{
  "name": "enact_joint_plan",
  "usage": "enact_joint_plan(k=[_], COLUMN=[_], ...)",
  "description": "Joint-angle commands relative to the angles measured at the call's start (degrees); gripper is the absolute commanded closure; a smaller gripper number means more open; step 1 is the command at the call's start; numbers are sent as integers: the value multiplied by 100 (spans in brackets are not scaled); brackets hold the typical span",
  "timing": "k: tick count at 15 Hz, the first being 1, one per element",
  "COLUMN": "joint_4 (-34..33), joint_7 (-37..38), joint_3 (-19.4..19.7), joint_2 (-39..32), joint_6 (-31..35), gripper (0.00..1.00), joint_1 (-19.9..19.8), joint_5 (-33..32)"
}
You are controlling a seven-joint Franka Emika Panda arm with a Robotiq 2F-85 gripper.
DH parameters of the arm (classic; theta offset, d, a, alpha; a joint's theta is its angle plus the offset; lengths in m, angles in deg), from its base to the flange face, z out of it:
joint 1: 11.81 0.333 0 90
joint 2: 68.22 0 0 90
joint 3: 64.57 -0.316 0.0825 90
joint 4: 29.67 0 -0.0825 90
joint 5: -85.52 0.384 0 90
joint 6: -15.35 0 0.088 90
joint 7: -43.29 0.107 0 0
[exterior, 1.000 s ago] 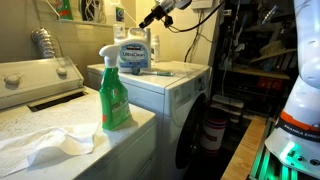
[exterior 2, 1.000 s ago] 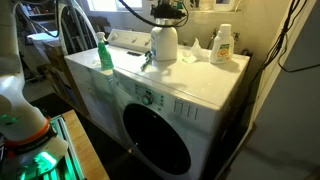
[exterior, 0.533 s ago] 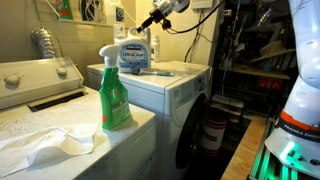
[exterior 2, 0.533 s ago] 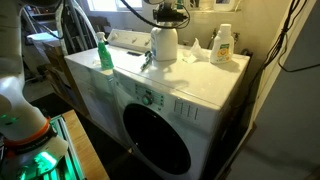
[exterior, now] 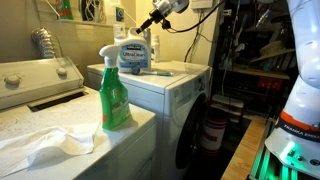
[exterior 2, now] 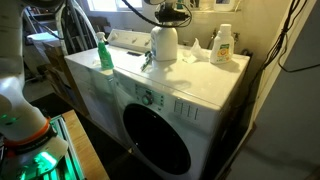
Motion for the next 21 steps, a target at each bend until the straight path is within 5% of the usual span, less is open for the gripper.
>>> enact_joint_plan(k=[1, 11, 21], joint_4=[68, 929, 2815], joint_7=[161, 1083, 1571], joint_3=[130, 334, 1066], joint_2=[72, 990, 2600], joint_6=[90, -73, 379], gripper=[93, 93, 93], joint_1=[14, -181, -485], joint_5=[-465, -1549, -1986])
